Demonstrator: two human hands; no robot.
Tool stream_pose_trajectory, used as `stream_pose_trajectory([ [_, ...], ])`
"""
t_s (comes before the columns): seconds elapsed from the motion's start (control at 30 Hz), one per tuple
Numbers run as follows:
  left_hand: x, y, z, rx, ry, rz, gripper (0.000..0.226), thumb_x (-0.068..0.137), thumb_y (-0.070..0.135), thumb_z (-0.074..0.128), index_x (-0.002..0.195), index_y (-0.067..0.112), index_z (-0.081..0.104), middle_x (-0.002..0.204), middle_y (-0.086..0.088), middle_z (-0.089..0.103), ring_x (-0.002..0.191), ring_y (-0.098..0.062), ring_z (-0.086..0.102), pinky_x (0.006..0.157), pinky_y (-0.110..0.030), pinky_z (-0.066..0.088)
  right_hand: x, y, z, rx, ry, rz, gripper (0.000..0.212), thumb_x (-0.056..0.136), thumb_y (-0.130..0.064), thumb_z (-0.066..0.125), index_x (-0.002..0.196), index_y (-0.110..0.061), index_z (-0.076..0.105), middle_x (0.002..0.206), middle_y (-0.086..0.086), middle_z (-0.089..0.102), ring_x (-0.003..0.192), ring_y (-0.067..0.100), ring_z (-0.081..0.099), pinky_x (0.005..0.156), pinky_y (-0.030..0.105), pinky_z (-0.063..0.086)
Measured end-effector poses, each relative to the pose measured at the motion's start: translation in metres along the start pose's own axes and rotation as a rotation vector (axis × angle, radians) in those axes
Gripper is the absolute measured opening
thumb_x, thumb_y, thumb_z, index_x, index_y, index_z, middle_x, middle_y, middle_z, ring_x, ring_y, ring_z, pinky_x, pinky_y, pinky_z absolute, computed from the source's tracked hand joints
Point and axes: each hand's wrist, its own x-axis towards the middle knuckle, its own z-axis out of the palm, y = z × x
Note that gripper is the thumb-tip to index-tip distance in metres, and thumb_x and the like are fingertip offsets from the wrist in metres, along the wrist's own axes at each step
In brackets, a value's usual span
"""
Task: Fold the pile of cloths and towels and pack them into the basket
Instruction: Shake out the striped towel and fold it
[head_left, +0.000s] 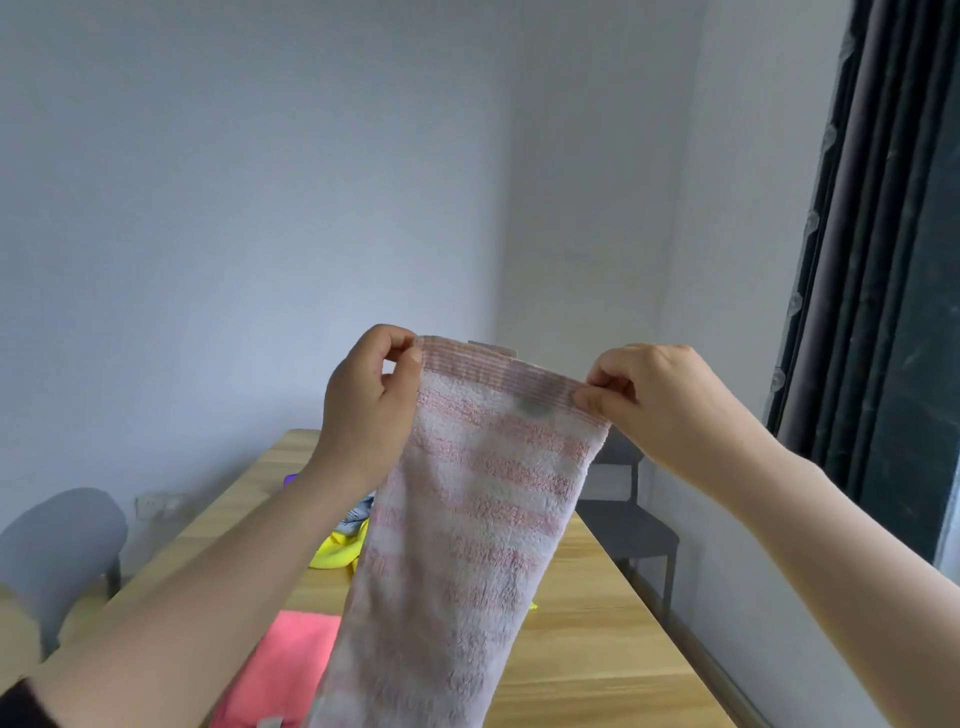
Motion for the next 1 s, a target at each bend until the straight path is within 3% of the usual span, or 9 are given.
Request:
stream_pose_trajectory([
  [0.13,-0.014,-0.012,0.006,-0.033,-0.018,-0.051,0.008,0.092,0.016,0.057,0.088,0.02,0.061,0.081,0.017,0.061,0.065,0.012,0.051,0.061,-0.006,0.039,-0.015,0.01,0.016,0.04,-0.01,0.046,0.023,0.092,-0.03,0.06,0.073,-0.016,0.062,0.068,-0.008,0.057,0.063,0.004,0.049,0.056,0.024,0.039],
  [0.23,-0.027,-0.024,0.014,-0.138,-0.106,-0.152,0.012,0.088,0.019,0.063,0.08,0.027,0.066,0.073,0.003,0.069,0.066,-0.004,0.058,0.069,-0.026,0.048,-0.029,0.021,0.031,0.076,-0.033,0.11,0.026,0.091,-0.034,0.061,0.07,-0.018,0.062,0.067,-0.009,0.056,0.062,0.005,0.049,0.055,0.023,0.037],
  [0.37,-0.035,-0.036,0.024,-0.112,-0.153,-0.208,0.009,0.078,0.031,0.064,0.072,0.038,0.065,0.067,0.021,0.068,0.064,-0.001,0.058,0.067,-0.023,0.047,-0.037,0.034,0.045,0.083,-0.042,0.158,0.027,0.088,-0.037,0.064,0.071,-0.017,0.062,0.077,-0.005,0.054,0.069,0.008,0.05,0.06,0.022,0.039],
  [0.43,-0.031,-0.038,0.03,-0.139,-0.162,-0.268,0.015,0.084,0.022,0.067,0.074,0.033,0.065,0.059,0.011,0.064,0.048,-0.001,0.056,0.055,-0.022,0.046,-0.033,0.038,0.05,0.077,-0.045,0.176,0.028,0.086,-0.04,0.064,0.068,-0.018,0.06,0.081,-0.003,0.052,0.07,0.011,0.051,0.061,0.023,0.039],
  [0.53,-0.025,-0.04,0.039,-0.21,-0.188,-0.346,0.014,0.091,0.008,0.059,0.082,0.018,0.064,0.069,0.001,0.061,0.04,-0.006,0.059,0.038,-0.016,0.041,-0.027,0.044,0.057,0.079,-0.025,0.212,0.028,0.086,-0.041,0.065,0.07,-0.019,0.059,0.08,-0.003,0.058,0.064,0.01,0.053,0.057,0.023,0.039],
  [0.67,-0.018,-0.041,0.047,-0.331,-0.21,-0.399,0.008,0.094,0.003,0.051,0.091,0.002,0.058,0.07,-0.01,0.059,0.046,-0.01,0.065,0.042,-0.016,0.049,-0.018,0.046,0.064,0.311,-0.018,0.357,0.031,0.089,-0.034,0.064,0.071,-0.009,0.058,0.049,0.003,0.062,0.037,0.007,0.053,0.043,0.014,0.04],
  [0.77,-0.003,-0.044,0.052,-0.384,-0.224,-0.432,0.009,0.096,0.001,0.047,0.095,-0.004,0.055,0.074,-0.022,0.063,0.049,-0.011,0.067,0.048,-0.016,0.053,-0.006,0.043,0.07,0.583,0.001,0.472,0.033,0.089,-0.031,0.064,0.077,0.0,0.058,0.053,0.008,0.068,0.048,0.017,0.067,0.056,0.026,0.057],
  [0.83,0.01,-0.048,0.056,-0.406,-0.215,-0.43,0.009,0.096,0.001,0.047,0.093,-0.003,0.054,0.082,-0.026,0.063,0.057,-0.014,0.07,0.053,-0.017,0.055,0.003,0.044,0.072,0.652,0.063,0.488,0.035,0.087,-0.031,0.067,0.079,0.002,0.058,0.06,0.011,0.07,0.054,0.019,0.07,0.065,0.037,0.06],
  [1.0,0.032,-0.047,0.057,-0.445,-0.17,-0.368,0.012,0.096,0.002,0.046,0.088,0.002,0.054,0.082,-0.019,0.061,0.069,-0.016,0.072,0.061,-0.02,0.058,0.021,0.047,0.07,0.703,0.117,0.439,0.012,0.084,-0.018,0.072,0.085,-0.008,0.067,0.075,0.006,0.073,0.066,0.014,0.072,0.075,0.038,0.059],
])
